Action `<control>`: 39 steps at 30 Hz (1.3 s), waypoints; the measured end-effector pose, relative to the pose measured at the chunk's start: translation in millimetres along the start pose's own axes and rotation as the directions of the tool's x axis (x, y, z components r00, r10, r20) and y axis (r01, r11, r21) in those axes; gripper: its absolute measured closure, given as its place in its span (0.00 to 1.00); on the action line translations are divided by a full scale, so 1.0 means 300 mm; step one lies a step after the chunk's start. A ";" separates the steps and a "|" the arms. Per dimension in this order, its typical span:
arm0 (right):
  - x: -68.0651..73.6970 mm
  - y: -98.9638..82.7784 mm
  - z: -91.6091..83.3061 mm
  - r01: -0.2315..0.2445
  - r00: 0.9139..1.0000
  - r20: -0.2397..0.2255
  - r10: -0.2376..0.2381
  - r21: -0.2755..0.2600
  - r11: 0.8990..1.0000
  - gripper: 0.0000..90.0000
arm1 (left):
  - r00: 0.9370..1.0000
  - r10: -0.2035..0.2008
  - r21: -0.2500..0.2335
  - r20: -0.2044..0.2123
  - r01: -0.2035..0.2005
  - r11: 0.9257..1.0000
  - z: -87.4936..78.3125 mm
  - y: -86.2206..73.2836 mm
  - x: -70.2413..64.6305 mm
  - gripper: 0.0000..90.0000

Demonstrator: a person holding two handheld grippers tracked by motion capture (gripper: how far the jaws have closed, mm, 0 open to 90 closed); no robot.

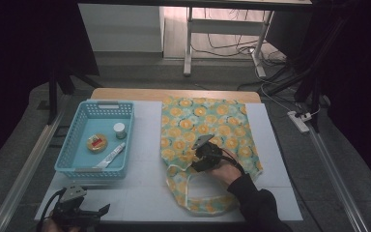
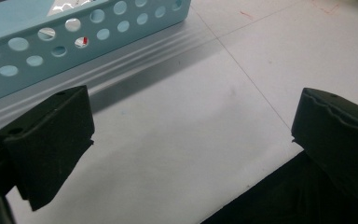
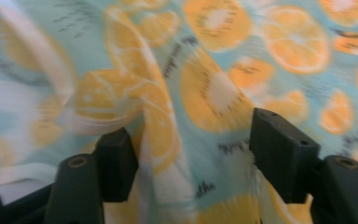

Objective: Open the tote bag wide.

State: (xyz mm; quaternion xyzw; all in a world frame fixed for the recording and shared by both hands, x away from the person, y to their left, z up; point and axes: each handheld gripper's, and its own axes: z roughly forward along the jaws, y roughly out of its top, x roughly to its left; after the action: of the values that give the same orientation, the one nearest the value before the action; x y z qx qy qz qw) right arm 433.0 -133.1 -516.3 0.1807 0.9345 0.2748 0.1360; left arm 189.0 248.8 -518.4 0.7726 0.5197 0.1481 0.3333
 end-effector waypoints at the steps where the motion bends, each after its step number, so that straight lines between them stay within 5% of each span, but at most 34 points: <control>1: -0.018 -0.009 0.001 -0.024 1.000 -0.010 0.023 -0.009 1.000 0.40 | 1.000 0.000 0.000 -0.001 0.000 1.000 0.000 0.000 0.000 0.00; 4: -0.053 -0.025 0.008 -0.091 0.993 -0.073 0.088 -0.030 0.995 0.48 | 1.000 0.001 0.001 -0.001 -0.001 1.000 0.001 0.000 0.000 0.00; 7: -0.063 -0.020 0.010 -0.088 0.994 -0.069 0.086 -0.032 0.996 0.55 | 1.000 0.001 0.001 -0.001 -0.001 1.000 0.001 0.000 -0.001 0.00; 13: -0.079 -0.006 0.029 -0.080 0.997 0.021 0.081 -0.047 0.996 0.35 | 1.000 0.000 0.000 0.000 0.000 1.000 0.000 0.000 0.000 0.00; 14: -0.095 -0.010 0.036 -0.094 0.995 0.036 0.096 -0.053 0.994 0.26 | 1.000 -0.001 -0.001 0.001 0.001 1.000 0.000 -0.001 0.001 0.00; 17: -0.121 -0.018 0.037 -0.109 0.992 0.056 0.112 -0.059 0.992 0.24 | 1.000 0.001 0.000 -0.001 -0.001 1.000 0.000 0.000 0.000 0.00; 21: -0.156 -0.029 0.044 -0.178 0.984 -0.003 0.178 -0.051 0.983 0.24 | 1.000 0.002 0.001 -0.001 -0.002 1.000 0.001 0.000 -0.001 0.00; 23: -0.172 -0.035 0.041 -0.180 0.984 -0.009 0.180 -0.061 0.982 0.35 | 1.000 0.002 0.002 -0.002 -0.002 1.000 0.001 0.000 -0.001 0.00; 30: -0.181 -0.044 0.024 -0.164 0.986 -0.040 0.162 -0.078 0.983 0.95 | 1.000 0.004 0.007 -0.002 -0.004 1.000 0.002 0.001 -0.002 0.00; 35: -0.164 -0.006 0.013 -0.131 0.990 -0.062 0.130 -0.021 0.991 0.99 | 1.000 0.001 0.004 -0.001 -0.001 1.000 0.002 0.001 0.000 0.00; 39: -0.152 0.046 -0.036 -0.130 0.988 -0.086 0.125 -0.065 0.989 0.99 | 1.000 -0.002 0.005 0.002 0.002 1.000 0.002 0.001 0.001 0.00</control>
State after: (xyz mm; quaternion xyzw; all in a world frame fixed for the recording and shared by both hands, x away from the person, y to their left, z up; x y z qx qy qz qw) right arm 473.7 -145.9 -492.8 0.2238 0.9156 0.3228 0.0860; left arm 189.7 248.7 -518.8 0.7730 0.5207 0.1458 0.3318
